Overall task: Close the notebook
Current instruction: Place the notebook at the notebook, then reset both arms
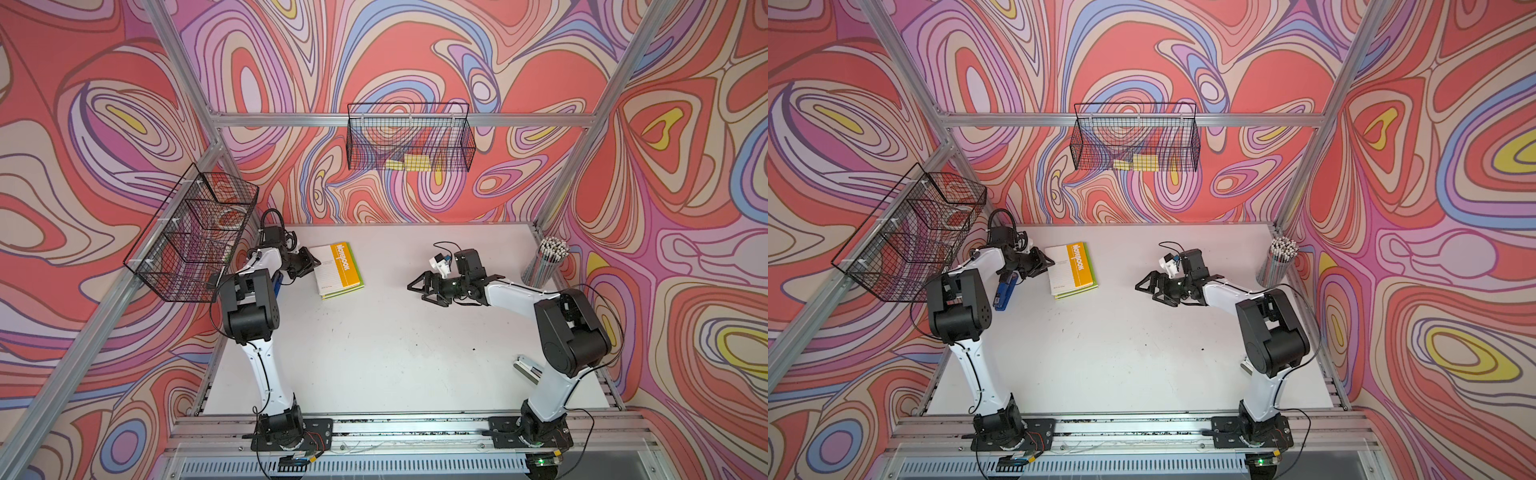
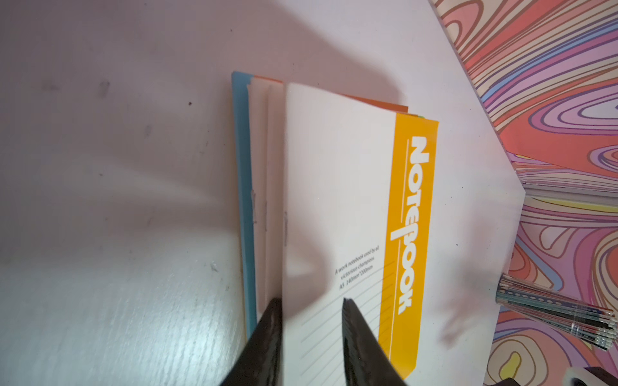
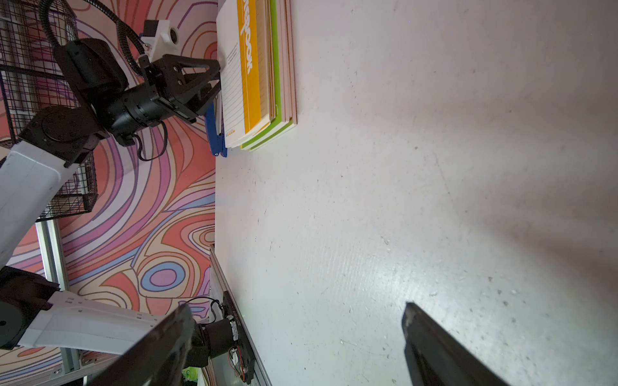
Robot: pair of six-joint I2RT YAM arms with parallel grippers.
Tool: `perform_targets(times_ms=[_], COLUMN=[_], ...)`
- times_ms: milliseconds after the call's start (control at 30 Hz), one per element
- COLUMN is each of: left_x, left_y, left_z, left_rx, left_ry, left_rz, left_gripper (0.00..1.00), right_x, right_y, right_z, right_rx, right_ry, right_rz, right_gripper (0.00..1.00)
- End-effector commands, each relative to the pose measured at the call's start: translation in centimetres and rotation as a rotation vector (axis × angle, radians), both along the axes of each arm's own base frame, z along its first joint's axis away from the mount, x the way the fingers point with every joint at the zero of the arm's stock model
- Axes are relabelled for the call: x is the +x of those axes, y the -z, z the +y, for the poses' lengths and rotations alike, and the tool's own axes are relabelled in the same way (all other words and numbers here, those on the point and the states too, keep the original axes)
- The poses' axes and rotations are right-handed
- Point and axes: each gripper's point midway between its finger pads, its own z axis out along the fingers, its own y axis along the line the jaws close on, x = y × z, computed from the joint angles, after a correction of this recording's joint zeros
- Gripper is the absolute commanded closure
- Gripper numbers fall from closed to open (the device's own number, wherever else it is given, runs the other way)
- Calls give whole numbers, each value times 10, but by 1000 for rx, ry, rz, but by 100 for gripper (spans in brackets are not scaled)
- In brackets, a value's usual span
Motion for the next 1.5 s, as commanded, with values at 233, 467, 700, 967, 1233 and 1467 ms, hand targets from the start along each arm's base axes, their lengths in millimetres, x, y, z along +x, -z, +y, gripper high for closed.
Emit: perform_targets(times_ms=[233,467,700,967,1233,1467], left_x=[-10,-26,-63,-158,-222,-242], left_y=[-51,-101,-180,-247,-215,-150], left_z=[11,19,9,-1,-10,-1], left_rx=[98,171,192,271,315,257], left_ry=[12,-34,-43,-103,-103,-256], left_rz=[-47,-97,-268,-472,-496,-337], left_gripper=[48,17,0,0,0,0], right_x=[-3,-6,-21,-59,-104,-109], right_y=[-10,-33,-57,-74,-70,-72], right_z=[2,-1,-11,-39,-79,-179], right_rx=[15,17,-6,-74,-222,-599], right_ry=[-5,-1,18,69,131,520], right_rz=[-19,-61,-109,-179,-241,-375], right_gripper=[2,2,2,2,2,2])
